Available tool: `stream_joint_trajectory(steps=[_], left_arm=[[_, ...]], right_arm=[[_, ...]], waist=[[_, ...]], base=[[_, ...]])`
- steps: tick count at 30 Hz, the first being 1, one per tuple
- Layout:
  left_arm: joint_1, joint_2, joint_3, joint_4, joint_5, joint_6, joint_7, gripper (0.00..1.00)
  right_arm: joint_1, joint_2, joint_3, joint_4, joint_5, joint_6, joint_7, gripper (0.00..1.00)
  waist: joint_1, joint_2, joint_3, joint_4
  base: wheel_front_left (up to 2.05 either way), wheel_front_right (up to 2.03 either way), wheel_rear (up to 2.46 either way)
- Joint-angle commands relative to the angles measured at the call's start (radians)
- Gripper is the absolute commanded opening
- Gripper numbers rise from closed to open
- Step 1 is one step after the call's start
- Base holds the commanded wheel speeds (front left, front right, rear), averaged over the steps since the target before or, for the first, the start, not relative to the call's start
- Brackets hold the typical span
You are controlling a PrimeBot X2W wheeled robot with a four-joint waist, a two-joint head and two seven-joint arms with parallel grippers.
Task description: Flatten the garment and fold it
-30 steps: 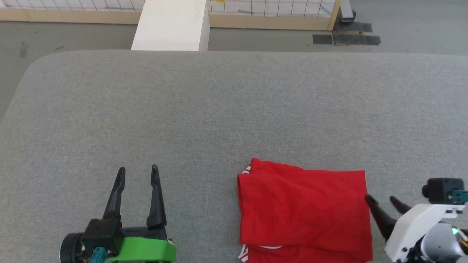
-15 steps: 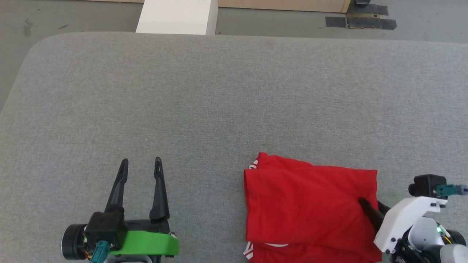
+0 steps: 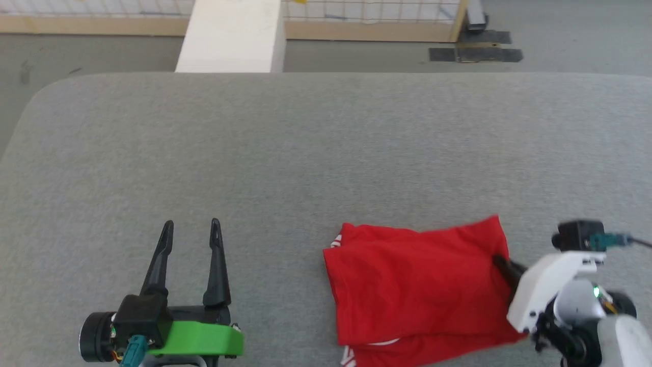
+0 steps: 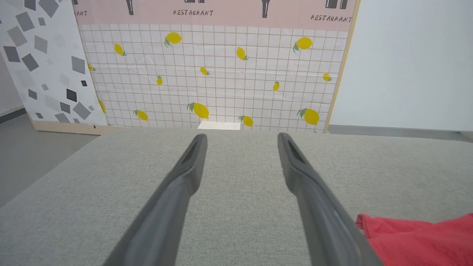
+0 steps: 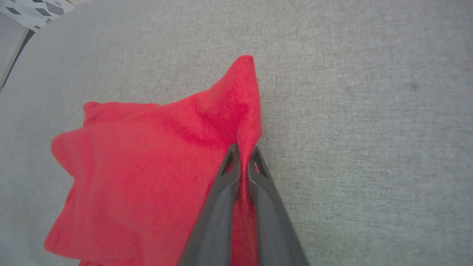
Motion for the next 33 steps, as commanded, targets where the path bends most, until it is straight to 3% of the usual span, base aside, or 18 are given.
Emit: stream_joint_trajectory(steps=[1,11,24,33], left_arm=[[0.001,0.008,0.001,-0.003,-0.003,0.003,0.003,1.0],[-0.014,0.028,-0.002,-0.017,0.0,-0.001,0.018,1.0],[-0.097,0.065,-0.009,-0.08,0.044,0.004,0.067,1.0],[-0.186,0.105,-0.009,-0.148,0.104,0.011,0.12,1.0]], right_arm=[[-0.033,-0.014,0.008,-0.007,-0.013,-0.002,-0.005,0.0],[-0.254,-0.154,0.107,0.046,-0.049,-0.002,0.012,0.0],[-0.522,-0.386,0.189,0.147,-0.071,-0.002,-0.02,0.0],[-0.621,-0.487,0.14,0.252,-0.098,-0.002,-0.099,0.0]], waist=[[0.0,0.0,-0.016,-0.032],[0.0,0.0,0.001,-0.134],[0.0,0.0,0.144,-0.256],[0.0,0.0,0.29,-0.316]], base=[[0.0,0.0,0.0],[0.0,0.0,0.0],[0.0,0.0,0.0],[0.0,0.0,0.0]])
